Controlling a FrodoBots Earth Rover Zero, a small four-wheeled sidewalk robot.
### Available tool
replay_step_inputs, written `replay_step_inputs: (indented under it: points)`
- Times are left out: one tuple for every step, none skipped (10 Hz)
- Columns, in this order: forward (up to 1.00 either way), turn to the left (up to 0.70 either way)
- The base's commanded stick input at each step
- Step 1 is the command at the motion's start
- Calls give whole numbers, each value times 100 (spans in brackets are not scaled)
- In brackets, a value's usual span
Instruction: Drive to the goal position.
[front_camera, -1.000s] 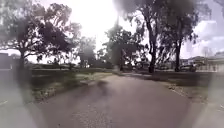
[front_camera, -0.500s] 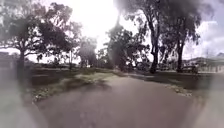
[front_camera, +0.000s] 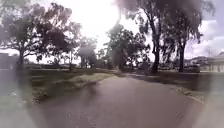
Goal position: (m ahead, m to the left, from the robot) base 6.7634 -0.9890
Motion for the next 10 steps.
replay_step_inputs:
  points:
    - [70,0]
    - [70,0]
    - [70,-1]
    - [70,-2]
    - [70,-3]
    - [70,-35]
    - [70,-35]
    - [70,-35]
    - [70,0]
    - [70,0]
